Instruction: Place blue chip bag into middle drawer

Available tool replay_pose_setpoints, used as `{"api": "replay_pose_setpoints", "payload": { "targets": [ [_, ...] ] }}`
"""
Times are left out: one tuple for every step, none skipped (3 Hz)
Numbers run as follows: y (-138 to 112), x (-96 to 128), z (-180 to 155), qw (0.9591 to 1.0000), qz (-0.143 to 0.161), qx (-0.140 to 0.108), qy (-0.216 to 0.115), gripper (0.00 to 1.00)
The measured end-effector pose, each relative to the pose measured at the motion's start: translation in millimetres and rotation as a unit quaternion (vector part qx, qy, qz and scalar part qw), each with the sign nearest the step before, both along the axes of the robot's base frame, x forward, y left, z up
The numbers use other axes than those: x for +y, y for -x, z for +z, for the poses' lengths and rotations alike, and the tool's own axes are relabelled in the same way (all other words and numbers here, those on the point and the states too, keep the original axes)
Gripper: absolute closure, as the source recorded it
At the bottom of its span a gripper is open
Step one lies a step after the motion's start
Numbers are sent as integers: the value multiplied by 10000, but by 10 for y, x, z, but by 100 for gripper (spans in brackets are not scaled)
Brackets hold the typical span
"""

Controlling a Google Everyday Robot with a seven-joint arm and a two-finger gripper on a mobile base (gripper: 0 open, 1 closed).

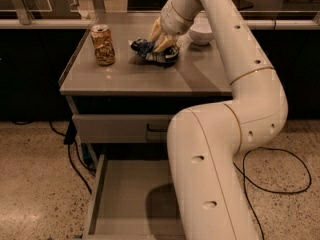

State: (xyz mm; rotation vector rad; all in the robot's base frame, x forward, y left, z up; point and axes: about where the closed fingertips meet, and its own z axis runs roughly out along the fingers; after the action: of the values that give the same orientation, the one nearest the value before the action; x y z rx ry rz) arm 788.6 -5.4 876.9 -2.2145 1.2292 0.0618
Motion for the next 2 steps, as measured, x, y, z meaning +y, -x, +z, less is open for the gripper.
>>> {"api": "replay_pose_setpoints", "payload": {
  "targets": [
    [0,0,0,10000,0,0,0,100],
    [-31,44,19,10000,-3,-65,7,100]
  ]
}}
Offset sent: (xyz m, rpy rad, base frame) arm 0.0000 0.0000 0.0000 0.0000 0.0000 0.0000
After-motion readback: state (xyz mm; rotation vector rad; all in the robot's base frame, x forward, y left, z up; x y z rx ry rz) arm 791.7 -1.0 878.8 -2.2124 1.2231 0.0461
